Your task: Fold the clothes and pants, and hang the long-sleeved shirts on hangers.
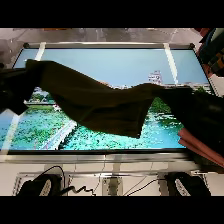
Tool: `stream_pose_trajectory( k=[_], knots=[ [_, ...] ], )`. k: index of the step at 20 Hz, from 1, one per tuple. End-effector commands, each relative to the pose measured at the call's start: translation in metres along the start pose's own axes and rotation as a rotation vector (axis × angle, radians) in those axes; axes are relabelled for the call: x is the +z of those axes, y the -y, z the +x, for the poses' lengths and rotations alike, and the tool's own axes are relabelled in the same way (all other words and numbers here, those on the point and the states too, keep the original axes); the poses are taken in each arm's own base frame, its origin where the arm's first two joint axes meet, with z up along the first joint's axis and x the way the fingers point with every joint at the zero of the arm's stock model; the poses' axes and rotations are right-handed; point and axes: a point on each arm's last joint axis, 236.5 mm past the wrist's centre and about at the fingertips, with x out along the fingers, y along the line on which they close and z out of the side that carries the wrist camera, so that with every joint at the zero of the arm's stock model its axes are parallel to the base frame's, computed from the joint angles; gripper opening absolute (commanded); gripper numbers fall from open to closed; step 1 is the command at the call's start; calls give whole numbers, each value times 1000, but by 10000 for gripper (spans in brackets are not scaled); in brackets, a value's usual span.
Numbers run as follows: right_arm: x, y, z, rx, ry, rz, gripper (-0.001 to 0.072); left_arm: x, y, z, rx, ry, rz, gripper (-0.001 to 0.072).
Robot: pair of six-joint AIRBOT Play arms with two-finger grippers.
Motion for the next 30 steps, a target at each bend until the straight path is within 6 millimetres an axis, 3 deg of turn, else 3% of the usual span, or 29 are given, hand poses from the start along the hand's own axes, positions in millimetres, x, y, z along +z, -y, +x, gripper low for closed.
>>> stream_pose_trajectory(
  k=[1, 3, 8, 9, 11, 14, 16, 18, 19, 20, 21, 22, 23, 26, 30],
  knots=[
    [21, 19, -13, -130, 118, 67, 41, 8, -9, -1, 43, 34, -70, 42],
    [5, 75, 9, -214, 62, 182, 41, -40, -41, 31, 47, -83, -190, 42],
    [-67, 235, 95, -449, -48, 366, 42, -228, -93, 135, 53, -456, -442, 43],
    [-74, 263, 103, -493, -49, 394, 42, -257, -111, 148, 99, -489, -479, 43],
    [-96, 303, 107, -552, -109, 450, 41, -296, -129, 152, 128, -559, -547, 43],
    [-147, 314, 83, -569, -360, 464, 41, -321, -116, 125, 31, -715, -589, 42],
    [-195, 302, 46, -571, -642, 430, 41, -344, -97, 82, -57, -919, -600, 42],
    [-232, 299, 9, -607, -856, 397, 43, -374, -107, 46, 16, -1103, -575, 43],
    [-241, 303, 2, -627, -882, 396, 44, -387, -112, 39, 51, -1144, -563, 44],
    [-247, 309, 0, -644, -874, 395, 120, -394, -110, 38, 47, -1159, -575, 63],
    [-247, 314, 2, -656, -854, 390, 317, -402, -107, 38, 38, -1181, -581, 175],
    [-243, 319, 4, -666, -828, 379, 540, -408, -104, 38, 31, -1195, -587, 469],
    [-235, 326, 9, -681, -784, 358, 589, -413, -103, 38, 26, -1209, -594, 701],
    [-204, 357, 17, -767, -608, 381, 589, -421, -103, 39, 28, -1223, -609, 697],
    [-205, 383, 14, -713, -580, 651, 589, -423, -103, 39, 28, -1225, -611, 696]
  ],
)
